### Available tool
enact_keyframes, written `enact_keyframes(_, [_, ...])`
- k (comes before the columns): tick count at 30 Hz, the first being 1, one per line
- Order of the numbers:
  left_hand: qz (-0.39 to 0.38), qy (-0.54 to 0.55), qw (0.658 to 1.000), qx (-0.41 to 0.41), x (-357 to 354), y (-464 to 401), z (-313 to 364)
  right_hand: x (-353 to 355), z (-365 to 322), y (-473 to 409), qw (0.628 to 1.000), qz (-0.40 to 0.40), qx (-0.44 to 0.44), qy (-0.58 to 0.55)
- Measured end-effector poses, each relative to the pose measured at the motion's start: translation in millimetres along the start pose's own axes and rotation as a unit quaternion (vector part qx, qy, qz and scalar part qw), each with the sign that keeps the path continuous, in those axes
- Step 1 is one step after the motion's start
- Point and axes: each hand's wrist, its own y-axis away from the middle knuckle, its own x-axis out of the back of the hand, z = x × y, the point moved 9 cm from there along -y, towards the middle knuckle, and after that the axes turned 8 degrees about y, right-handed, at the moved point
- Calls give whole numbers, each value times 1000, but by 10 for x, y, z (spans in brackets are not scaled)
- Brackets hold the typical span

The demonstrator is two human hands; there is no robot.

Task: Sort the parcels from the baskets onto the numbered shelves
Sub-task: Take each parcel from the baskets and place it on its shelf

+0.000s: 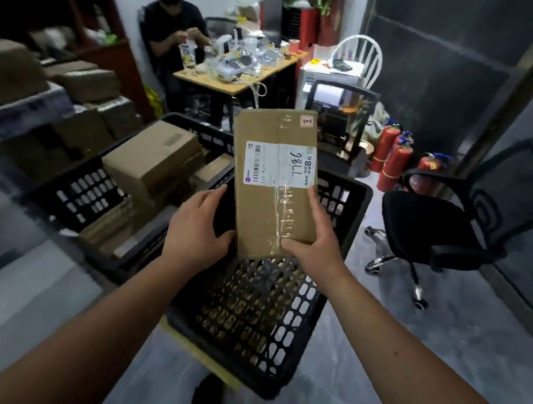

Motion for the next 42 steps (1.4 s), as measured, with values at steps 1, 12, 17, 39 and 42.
enact_keyframes(1, [9, 1, 1000, 15, 59, 126, -7, -33, -39, 39, 1000, -15, 12, 4])
enact_keyframes(12, [188, 5, 966, 180, 1348, 1637, -526, -1094, -1087, 567, 970, -197, 146, 1])
enact_keyframes(17, [277, -20, 919, 279, 2048, 2715, -968, -2015, -1697, 1160, 930, -295, 219, 19])
enact_keyframes(39, [379, -195, 721, 546, 4034, 7810, -2126, -5518, -2976, 5558, 752, -590, 287, -59])
enact_keyframes(42, [372, -208, 707, 564, 4229, 8336, -2263, -5845, -3096, 6076, 737, -609, 285, -67])
